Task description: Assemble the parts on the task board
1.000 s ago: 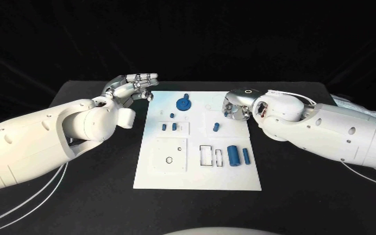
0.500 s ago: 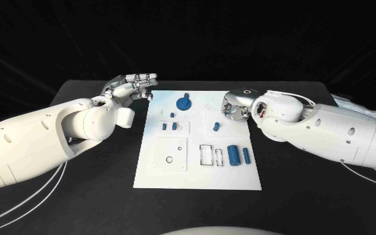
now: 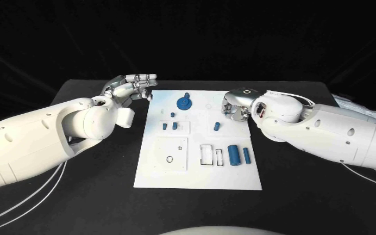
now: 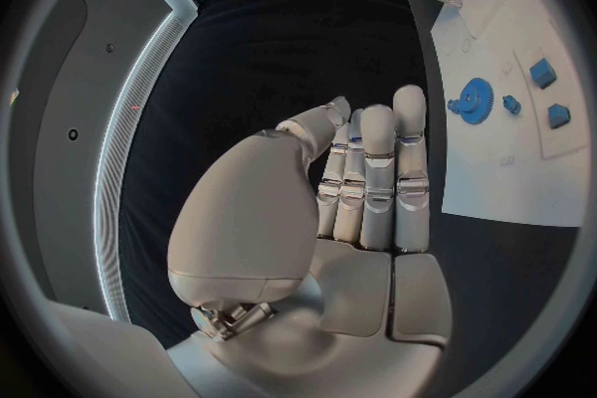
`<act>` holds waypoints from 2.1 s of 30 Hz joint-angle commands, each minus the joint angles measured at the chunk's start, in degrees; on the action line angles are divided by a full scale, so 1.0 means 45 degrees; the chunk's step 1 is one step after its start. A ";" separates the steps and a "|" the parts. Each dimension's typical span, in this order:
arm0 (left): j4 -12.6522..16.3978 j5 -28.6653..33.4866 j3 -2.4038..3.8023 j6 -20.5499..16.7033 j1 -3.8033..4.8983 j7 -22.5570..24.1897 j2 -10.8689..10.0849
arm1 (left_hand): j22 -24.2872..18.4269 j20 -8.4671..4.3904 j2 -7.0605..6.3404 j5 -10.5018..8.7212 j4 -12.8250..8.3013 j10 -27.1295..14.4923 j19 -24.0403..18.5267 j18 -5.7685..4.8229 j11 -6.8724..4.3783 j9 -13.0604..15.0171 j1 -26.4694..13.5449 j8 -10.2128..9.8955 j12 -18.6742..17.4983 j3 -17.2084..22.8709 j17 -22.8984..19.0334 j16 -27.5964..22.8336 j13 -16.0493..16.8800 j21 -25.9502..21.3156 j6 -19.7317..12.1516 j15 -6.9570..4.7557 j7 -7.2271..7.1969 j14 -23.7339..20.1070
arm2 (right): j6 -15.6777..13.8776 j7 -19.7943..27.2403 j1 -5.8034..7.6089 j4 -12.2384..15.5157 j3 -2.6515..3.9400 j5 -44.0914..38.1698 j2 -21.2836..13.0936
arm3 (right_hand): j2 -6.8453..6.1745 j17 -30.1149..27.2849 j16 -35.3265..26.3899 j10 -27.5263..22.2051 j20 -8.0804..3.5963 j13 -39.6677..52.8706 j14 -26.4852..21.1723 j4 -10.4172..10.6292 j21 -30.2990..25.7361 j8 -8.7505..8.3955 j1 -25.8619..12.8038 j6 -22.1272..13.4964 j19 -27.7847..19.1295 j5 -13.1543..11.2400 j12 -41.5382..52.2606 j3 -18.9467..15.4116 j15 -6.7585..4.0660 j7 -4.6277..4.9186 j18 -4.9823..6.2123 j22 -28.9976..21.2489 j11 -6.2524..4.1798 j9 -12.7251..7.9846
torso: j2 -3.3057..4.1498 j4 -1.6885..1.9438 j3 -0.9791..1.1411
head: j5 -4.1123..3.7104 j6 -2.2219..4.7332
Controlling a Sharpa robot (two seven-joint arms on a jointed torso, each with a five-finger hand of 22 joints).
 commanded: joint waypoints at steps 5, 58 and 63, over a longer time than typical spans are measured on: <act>0.0066 -0.0091 0.0008 0.0180 0.0005 -0.0009 0.0015 | -0.0023 -0.0005 0.0100 0.0003 -0.0042 -0.0128 -0.0109 0.0225 0.0005 -0.0010 0.0016 0.0027 0.0107 -0.0026 -0.0028 -0.0080 0.0023 -0.0056 -0.0069 -0.0017 0.0023 -0.0087 | 0.0257 -0.0292 -0.0094 0.0028 -0.0064 -0.0604 0.0077 | 0.0176 0.0034 0.0064 0.0481 -0.0018 0.0078 0.0514 -0.0108 0.0330 0.0116 0.0041 0.0245 0.0241 -0.0030 0.0098 0.0220 -0.0133 -0.0042 -0.0217 0.0450 -0.0210 0.0098 | -0.0001 -0.0012 0.0008 | -0.0015 -0.0040; 0.0095 -0.0094 0.0007 0.0192 0.0008 -0.0114 0.0195 | -0.0096 0.0025 0.0167 0.0004 -0.0037 -0.0281 -0.0140 0.0220 0.0045 -0.0014 -0.0036 0.0008 0.0189 -0.0093 -0.0119 -0.0108 0.0038 -0.0150 -0.0141 0.0020 0.0062 -0.0153 | -0.1814 0.0860 -0.0887 0.2826 -0.0062 0.1544 0.0889 | -0.0007 0.0077 0.0233 0.0447 -0.0015 0.0042 0.0471 -0.0527 0.0699 -0.0110 -0.0149 0.0078 0.0309 0.0302 -0.0313 0.0899 -0.0109 0.0126 -0.0263 0.0848 -0.0090 0.0110 | 0.0020 -0.0003 -0.0025 | 0.1096 -0.0111; 0.0116 -0.0091 0.0009 0.0000 0.0009 0.0034 0.0262 | -0.0109 0.0030 0.0199 0.0002 -0.0021 -0.0281 -0.0141 0.0220 0.0047 -0.0010 -0.0057 0.0017 0.0223 -0.0105 -0.0135 -0.0106 0.0048 -0.0166 -0.0132 0.0024 0.0069 -0.0157 | -0.1531 0.0808 -0.1225 0.2556 -0.0088 0.1348 0.1362 | 0.0002 0.0094 0.0250 0.0453 -0.0013 0.0044 0.0474 -0.0525 0.0712 -0.0109 -0.0162 0.0082 0.0314 0.0307 -0.0316 0.0910 -0.0107 0.0128 -0.0266 0.0868 -0.0089 0.0112 | 0.0014 0.0014 -0.0022 | 0.1167 -0.0219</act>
